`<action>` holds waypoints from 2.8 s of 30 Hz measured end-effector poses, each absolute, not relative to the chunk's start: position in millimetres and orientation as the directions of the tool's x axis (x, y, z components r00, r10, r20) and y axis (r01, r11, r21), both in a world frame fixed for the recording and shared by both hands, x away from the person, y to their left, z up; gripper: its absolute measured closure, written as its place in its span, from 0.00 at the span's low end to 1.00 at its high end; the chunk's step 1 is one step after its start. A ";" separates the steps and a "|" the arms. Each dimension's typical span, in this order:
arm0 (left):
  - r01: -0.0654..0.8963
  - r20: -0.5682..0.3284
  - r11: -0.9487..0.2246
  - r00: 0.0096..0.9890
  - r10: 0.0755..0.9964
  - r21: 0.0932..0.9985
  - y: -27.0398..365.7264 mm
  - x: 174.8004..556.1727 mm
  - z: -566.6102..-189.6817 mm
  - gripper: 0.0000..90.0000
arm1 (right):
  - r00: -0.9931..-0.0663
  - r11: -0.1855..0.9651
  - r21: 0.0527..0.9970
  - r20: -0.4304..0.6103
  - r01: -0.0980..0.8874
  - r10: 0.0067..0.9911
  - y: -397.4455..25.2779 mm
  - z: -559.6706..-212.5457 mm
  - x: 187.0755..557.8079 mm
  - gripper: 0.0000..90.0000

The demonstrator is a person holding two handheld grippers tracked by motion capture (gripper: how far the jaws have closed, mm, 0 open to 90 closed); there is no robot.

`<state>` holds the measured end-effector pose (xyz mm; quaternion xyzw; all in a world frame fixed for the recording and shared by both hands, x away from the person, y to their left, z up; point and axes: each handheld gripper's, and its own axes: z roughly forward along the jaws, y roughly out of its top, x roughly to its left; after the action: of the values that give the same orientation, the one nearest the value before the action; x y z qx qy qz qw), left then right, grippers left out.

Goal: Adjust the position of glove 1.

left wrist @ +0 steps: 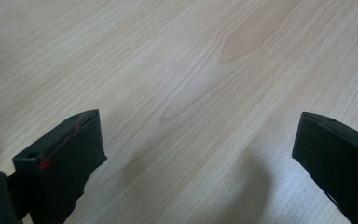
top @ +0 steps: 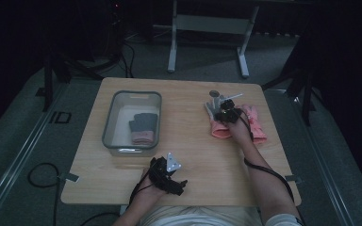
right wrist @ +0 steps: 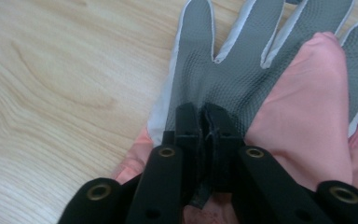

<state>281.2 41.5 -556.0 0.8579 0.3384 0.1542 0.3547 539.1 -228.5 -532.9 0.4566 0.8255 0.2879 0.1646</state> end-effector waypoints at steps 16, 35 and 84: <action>0.447 0.040 -0.514 0.725 0.687 0.733 43.7 280.9 -553.6 0.02 | -0.475 0.267 0.741 0.079 0.616 0.877 -229.2 -454.1 469.5 0.99; 0.429 0.052 -0.517 0.731 0.681 0.741 45.5 279.3 -550.3 0.02 | -0.380 0.193 0.708 0.115 0.680 0.918 -204.6 -478.6 390.8 0.99; 0.419 0.052 -0.537 0.752 0.657 0.732 44.6 280.7 -554.9 0.02 | -0.382 0.225 0.772 0.025 0.595 0.924 -333.2 -458.3 465.8 0.64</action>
<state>280.7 44.6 -554.9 0.8615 0.3124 0.1627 0.3657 465.8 -333.2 -458.3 0.5070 0.7488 0.3610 0.2276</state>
